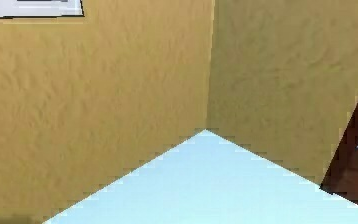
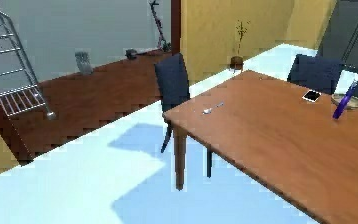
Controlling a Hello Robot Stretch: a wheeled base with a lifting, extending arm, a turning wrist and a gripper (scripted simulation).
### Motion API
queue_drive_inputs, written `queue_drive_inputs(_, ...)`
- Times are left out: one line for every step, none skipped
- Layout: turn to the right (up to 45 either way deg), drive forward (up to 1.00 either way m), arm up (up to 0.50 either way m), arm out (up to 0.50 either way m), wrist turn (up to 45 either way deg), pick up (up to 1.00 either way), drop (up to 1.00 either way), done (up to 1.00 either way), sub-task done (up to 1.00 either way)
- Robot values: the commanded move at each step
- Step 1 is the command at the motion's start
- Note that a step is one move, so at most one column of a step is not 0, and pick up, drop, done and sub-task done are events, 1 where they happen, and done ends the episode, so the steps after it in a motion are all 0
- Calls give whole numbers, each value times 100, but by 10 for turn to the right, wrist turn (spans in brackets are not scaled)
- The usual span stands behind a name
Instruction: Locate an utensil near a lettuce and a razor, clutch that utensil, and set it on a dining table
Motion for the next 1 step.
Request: queue_drive_inputs(-450,0,0,0,0,0,0,0,0)
